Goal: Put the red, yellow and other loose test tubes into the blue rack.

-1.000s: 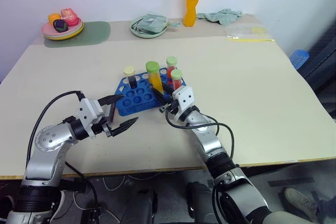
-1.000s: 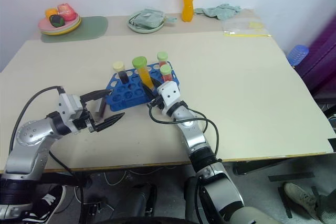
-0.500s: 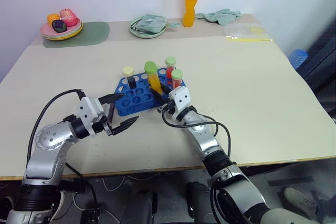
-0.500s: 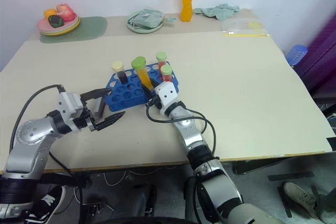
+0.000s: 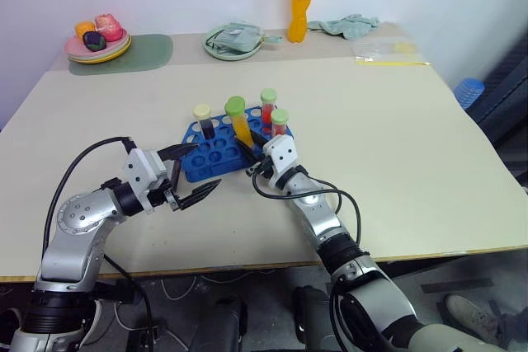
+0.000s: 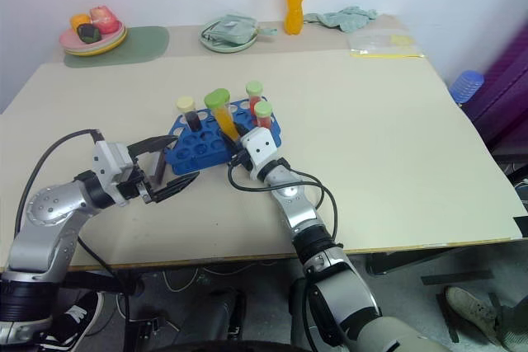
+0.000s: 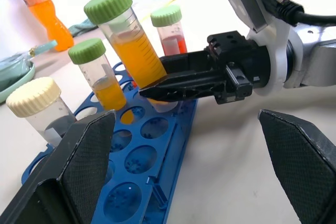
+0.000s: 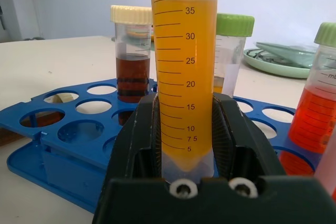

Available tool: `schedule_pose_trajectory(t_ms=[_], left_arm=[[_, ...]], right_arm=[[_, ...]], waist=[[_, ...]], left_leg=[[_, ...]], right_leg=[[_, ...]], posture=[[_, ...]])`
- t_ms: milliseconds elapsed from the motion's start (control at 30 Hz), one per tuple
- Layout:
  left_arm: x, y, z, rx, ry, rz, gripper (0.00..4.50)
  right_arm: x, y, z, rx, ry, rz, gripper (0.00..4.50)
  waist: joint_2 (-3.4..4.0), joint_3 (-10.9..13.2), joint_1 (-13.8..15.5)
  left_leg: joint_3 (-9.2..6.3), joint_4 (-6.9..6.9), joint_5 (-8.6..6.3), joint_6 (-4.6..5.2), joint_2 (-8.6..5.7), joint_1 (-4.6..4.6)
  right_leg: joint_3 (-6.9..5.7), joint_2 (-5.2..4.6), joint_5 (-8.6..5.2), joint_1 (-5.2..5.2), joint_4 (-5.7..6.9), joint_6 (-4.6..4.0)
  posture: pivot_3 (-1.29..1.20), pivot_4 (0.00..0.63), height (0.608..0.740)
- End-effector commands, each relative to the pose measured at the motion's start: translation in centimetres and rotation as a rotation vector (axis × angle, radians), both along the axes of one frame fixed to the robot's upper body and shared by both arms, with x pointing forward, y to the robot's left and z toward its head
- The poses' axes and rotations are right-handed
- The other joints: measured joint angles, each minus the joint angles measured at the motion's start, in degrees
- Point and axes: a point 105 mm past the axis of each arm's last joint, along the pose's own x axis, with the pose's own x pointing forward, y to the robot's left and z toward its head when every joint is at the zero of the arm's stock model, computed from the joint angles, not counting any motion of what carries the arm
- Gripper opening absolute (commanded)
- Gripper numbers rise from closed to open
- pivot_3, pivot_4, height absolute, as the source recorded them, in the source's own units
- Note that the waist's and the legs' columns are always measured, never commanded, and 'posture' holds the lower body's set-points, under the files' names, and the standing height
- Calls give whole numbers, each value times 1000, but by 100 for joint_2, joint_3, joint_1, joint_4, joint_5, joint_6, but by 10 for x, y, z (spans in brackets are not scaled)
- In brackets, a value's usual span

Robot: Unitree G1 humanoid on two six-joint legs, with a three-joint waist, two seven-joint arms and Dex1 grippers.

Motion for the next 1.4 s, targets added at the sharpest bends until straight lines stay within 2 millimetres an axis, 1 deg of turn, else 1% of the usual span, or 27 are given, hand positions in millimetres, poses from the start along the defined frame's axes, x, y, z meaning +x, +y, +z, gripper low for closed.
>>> schedule_pose_trajectory(t_ms=[33, 133, 200, 233, 267, 333, 367, 400, 467, 567, 667, 700, 767, 867, 933, 1033, 1100, 1133, 1200, 1267, 1367, 1400], left_arm=[[-2, -2, 10, 2, -40, -11, 4500], [-2, -2, 10, 2, -40, -11, 4500], [-1, -2, 8, 2, -38, -10, 4500], [-1, -2, 8, 2, -38, -10, 4500], [-1, -2, 7, 1, -38, -10, 4500], [-1, -1, 7, 0, -37, -10, 4500], [-1, -1, 6, -1, -37, -11, 4500], [-1, -1, 6, -2, -37, -11, 4500], [-1, -1, 6, -3, -36, -11, 4500], [-2, 0, 3, 5, -31, -13, 4500], [-2, 2, 2, 2, -27, -11, 4500], [-1, 3, 2, -1, -26, -10, 4500], [0, 3, 1, 16, -30, -6, 4500], [2, 5, 1, 46, -18, 24, 4500], [1, 8, 6, 46, -31, 38, 4500], [-1, 19, 20, 20, -12, 79, 4500], [-2, 27, 23, 54, 30, 128, 4500], [-2, 37, 25, 86, 43, 172, 4500], [0, 55, 31, 132, 118, 286, 4500], [-4, 58, 37, 126, 236, 299, 4500], [-4, 66, 39, 158, 303, 351, 4500], [-3, 70, 38, 145, 352, 376, 4500]], right_arm=[[4, 1, 1, 5, 5, -20, 816], [5, -1, 0, 15, 17, -19, 816], [1, -2, 1, 63, 43, 28, 1868], [0, -2, 1, 70, 46, 39, 2270], [0, -2, 1, 64, 40, 42, 2694], [-1, -4, 1, 48, 24, 34, 3790], [-1, -5, 1, 42, 18, 30, 4247], [-1, -6, 2, 35, 6, 25, 4383], [-5, -11, 3, 7, -16, 31, 4383], [-16, -22, -1, -29, -18, 68, 4383], [-32, -41, -6, -72, -21, 102, 4383], [-36, -45, -7, -84, -26, 114, 4383], [-43, -59, -6, -97, -26, 111, 4383], [-55, -88, 5, -123, -39, 118, 4383], [-64, -96, 16, -117, -39, 154, 4383], [-81, -99, 31, -144, -30, 252, 4383], [-90, -104, 38, -162, -4, 323, 4383], [-95, -105, 44, -159, 11, 361, 4383], [-104, -106, 62, -132, 51, 458, 4383], [-110, -108, 76, -141, 50, 544, 4383], [-114, -103, 78, -198, 70, 635, 4383], [-113, -101, 80, -205, 58, 646, 4383]], waist=[[0, 0, -1], [0, 0, -1], [0, 0, -2], [0, 0, -2], [0, 0, -1], [0, 0, -2], [0, 0, -1], [0, 0, -1], [0, 0, 0], [0, 0, 29], [0, 0, 24], [0, 0, 23], [0, 0, 25], [0, 0, 31], [0, 0, 40], [-1, 0, 21], [-1, 1, 13], [-1, 0, 13], [-3, 3, 17], [-6, 5, 25], [-6, 4, 34], [-6, 4, 41]], left_leg=[[0, 0, 0, 0, 0, 0], [0, 0, 0, 0, 2, 1], [0, 0, 0, 0, 2, 1], [0, 0, 0, 0, 3, 1], [0, 0, -1, 1, 3, 1], [0, 0, 0, 1, 4, 1], [0, 0, 0, 1, 4, 1], [0, 0, -1, 1, 5, 1], [0, 0, 0, 0, 5, 1], [0, 0, 0, 0, 4, 1], [0, 0, -5, 9, 5, 1], [0, -1, -9, 15, 5, 1], [0, -1, -9, 16, 6, 1], [0, -1, -9, 16, 6, 1], [0, -1, -10, 17, 6, 1], [1, 0, -10, 17, 9, 1], [0, -1, -10, 18, 14, 2], [0, -1, -10, 18, 14, 2], [0, -1, -11, 18, 14, 4], [0, 0, -12, 21, 14, 5], [-1, 1, -14, 25, 15, 10], [-1, 1, -15, 26, 17, 15]], right_leg=[[0, 0, 0, 0, 0, 0], [0, 2, 1, 0, 0, -2], [0, 3, 2, 0, 1, -4], [0, 4, 2, 0, 1, -4], [0, 4, 2, 0, 0, -4], [0, 4, 2, 0, 0, -4], [0, 4, 3, -1, 0, -4], [0, 5, 3, -1, 0, -4], [0, 6, 3, -1, 0, -4], [-1, 4, 3, 1, -2, -4], [-1, 4, 3, 3, -4, -4], [-1, 6, 3, 2, -4, -4], [-1, 6, 3, 3, -4, -4], [-1, 6, 3, 3, -4, -4], [-1, 6, 3, 4, -5, -4], [-2, 6, 3, 6, -6, -4], [-2, 10, 2, 6, -6, -4], [-2, 10, 2, 6, -6, -4], [-2, 11, 2, 11, -8, -4], [-3, 11, 2, 15, -9, -4], [-9, 12, 2, 24, -15, -3], [-12, 14, 1, 29, -17, -3]], posture=[[0, 150, 740], [0, 150, 740], [0, 150, 740], [0, 150, 740], [0, 150, 740], [0, 150, 740], [0, 150, 740], [0, 150, 740], [0, 150, 740], [0, 150, 740], [0, 150, 740], [0, 150, 740], [0, 150, 740], [0, 150, 740], [0, 150, 740], [0, 150, 740], [0, 150, 740], [0, 150, 740], [0, 150, 740], [0, 150, 740], [0, 150, 740], [0, 150, 740]])
